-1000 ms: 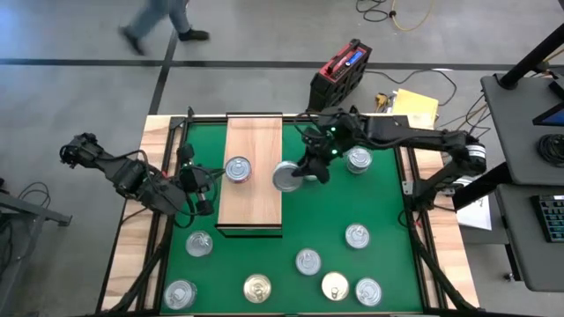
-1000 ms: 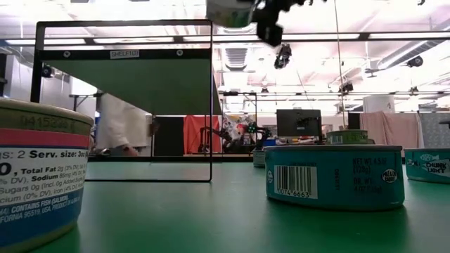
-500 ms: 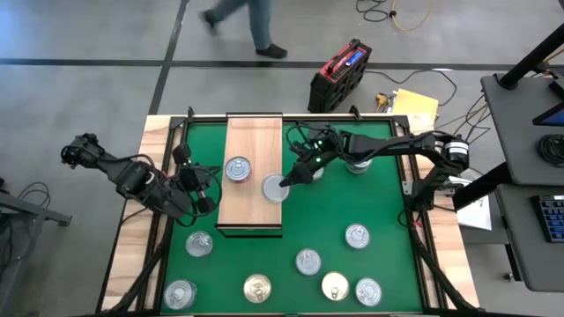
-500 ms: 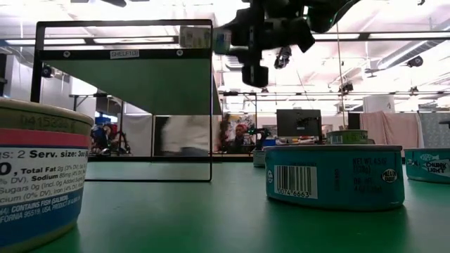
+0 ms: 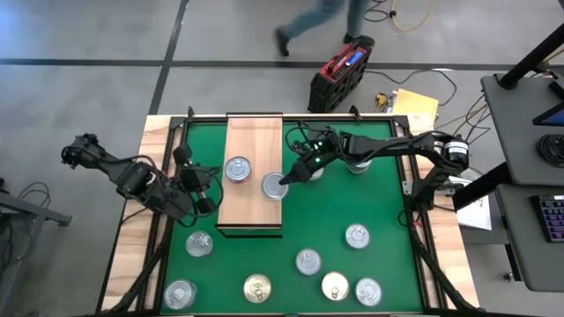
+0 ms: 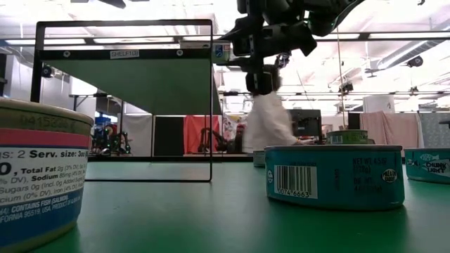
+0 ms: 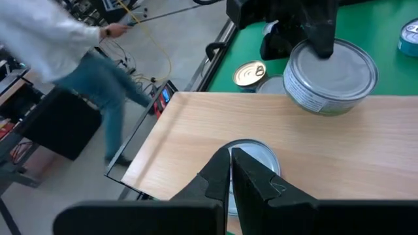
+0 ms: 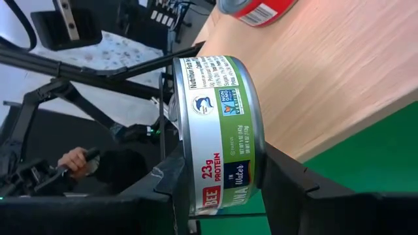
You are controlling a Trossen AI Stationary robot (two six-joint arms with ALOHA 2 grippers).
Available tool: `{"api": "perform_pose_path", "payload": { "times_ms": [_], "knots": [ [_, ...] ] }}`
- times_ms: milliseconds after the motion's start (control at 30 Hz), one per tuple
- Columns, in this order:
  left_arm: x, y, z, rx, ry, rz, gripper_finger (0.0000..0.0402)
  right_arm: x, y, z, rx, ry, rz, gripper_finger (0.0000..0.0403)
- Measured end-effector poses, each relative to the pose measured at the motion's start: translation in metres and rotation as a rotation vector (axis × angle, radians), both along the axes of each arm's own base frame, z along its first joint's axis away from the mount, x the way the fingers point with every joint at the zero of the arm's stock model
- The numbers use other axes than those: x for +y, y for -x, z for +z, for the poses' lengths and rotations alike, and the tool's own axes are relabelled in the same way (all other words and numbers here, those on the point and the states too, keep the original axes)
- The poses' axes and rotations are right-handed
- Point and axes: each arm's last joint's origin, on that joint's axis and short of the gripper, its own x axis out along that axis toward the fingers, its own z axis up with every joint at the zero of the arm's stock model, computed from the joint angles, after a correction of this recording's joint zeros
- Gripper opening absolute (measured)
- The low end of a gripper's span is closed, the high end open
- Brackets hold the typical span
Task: Stack canned seafood by type on shelf
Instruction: Put the green and white tuna can on the shelf
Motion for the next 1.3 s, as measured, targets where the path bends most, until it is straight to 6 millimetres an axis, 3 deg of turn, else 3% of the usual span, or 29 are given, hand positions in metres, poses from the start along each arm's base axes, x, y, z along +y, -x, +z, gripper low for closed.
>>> {"api": "perform_pose_path", "payload": {
  "times_ms": [367, 567, 833, 1100, 1300],
  "knots": [
    [-0.0030, -0.0054, -0.0039, 0.020, -0.010, 0.001, 0.0000, -0.0023, 0.0005, -0.0030, 0.046, 0.000, -0.082, 0.0132],
    [-0.0032, -0.0057, -0.0041, 0.021, -0.009, 0.001, 0.0000, -0.0023, 0.0006, -0.0033, 0.053, -0.010, -0.085, 0.0161],
    [-0.0032, -0.0058, -0.0041, 0.021, -0.009, 0.001, 0.0000, -0.0029, 0.0003, -0.0031, 0.048, 0.009, -0.105, 0.0149],
    [-0.0032, -0.0058, -0.0041, 0.021, -0.009, 0.001, 0.0000, -0.0034, 0.0001, -0.0034, 0.041, 0.046, -0.118, 0.0208],
    [-0.0032, -0.0058, -0.0040, 0.020, -0.009, 0.001, 0.0000, -0.0038, 0.0000, -0.0035, 0.033, 0.076, -0.121, 0.0230]
  ]
}}
